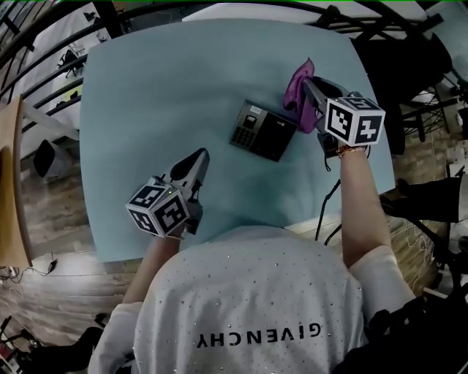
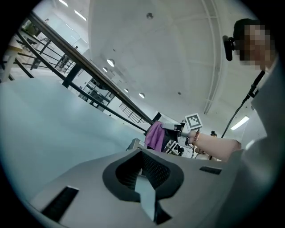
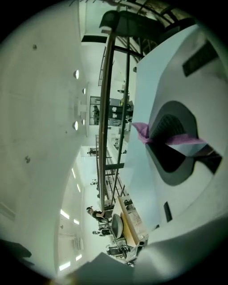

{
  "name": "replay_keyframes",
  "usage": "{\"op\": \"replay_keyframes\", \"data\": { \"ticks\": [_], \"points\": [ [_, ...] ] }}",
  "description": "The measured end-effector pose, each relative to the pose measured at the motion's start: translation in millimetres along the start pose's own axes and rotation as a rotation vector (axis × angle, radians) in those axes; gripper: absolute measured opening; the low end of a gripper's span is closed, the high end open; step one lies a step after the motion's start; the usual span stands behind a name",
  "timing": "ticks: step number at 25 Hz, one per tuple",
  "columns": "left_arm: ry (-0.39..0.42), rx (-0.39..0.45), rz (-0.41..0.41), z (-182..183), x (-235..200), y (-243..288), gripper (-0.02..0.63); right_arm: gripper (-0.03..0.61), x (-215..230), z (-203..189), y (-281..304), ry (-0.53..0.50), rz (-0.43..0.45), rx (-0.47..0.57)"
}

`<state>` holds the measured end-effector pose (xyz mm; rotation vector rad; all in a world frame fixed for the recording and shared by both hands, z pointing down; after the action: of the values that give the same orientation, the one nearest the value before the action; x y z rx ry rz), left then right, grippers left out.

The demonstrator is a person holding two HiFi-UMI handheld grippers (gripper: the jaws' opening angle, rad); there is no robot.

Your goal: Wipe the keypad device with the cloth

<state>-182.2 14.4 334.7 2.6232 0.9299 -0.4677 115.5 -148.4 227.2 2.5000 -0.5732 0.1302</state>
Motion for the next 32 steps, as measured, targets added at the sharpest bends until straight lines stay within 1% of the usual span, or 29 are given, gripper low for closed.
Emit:
{"op": "replay_keyframes", "data": {
  "ticks": [3, 4, 8, 9, 11, 14, 17, 22, 27, 32],
  "points": [
    [-0.012, -0.004, -0.014, -4.7, -10.3, -1.8, 0.000, 0.031, -26.8, 2.9, 24.2, -0.054, 0.021, -0.017],
    [-0.017, -0.005, -0.016, -4.4, -12.7, -2.7, 0.000, 0.029, -35.1, 0.2, 31.4, -0.049, 0.041, -0.037],
    [-0.023, -0.010, -0.019, -2.2, -19.2, -6.2, 0.000, 0.029, -64.2, -19.5, 54.6, 0.076, 0.162, -0.132],
    [-0.026, -0.011, -0.018, -2.7, -20.7, -6.9, 0.000, 0.029, -69.8, -24.9, 58.3, 0.094, 0.182, -0.155],
    [-0.034, -0.011, -0.012, -4.1, -23.7, -9.2, 0.000, 0.031, -78.0, -36.0, 63.3, 0.093, 0.196, -0.201],
    [-0.047, -0.012, -0.004, -4.7, -28.0, -10.7, 0.000, 0.029, -82.5, -51.6, 66.2, 0.042, 0.175, -0.254],
    [-0.055, -0.016, -0.004, -5.9, -29.4, -10.9, 0.000, 0.031, -81.6, -65.8, 65.2, 0.013, 0.157, -0.279],
    [-0.055, -0.019, -0.023, -8.2, -26.3, -5.5, 0.000, 0.031, -72.3, -70.3, 58.4, 0.033, 0.129, -0.264],
    [-0.052, -0.028, -0.046, -10.6, -18.7, -0.5, 0.000, 0.031, -57.7, -73.4, 47.1, 0.012, 0.073, -0.282],
    [-0.045, -0.040, -0.054, -11.5, -17.8, 2.7, 0.000, 0.031, -45.3, -77.6, 36.1, 0.043, 0.036, -0.279]
  ]
}}
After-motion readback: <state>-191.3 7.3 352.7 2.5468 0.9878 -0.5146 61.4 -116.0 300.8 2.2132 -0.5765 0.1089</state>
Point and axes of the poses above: the fingertips, and each gripper's own axes: y forward along the fingers, x to its right, z out of its top, the point moved 8 cm from there along -y, backward along the fingers, and after that the axes turned 15 degrees about y, right-handed, at the moved point
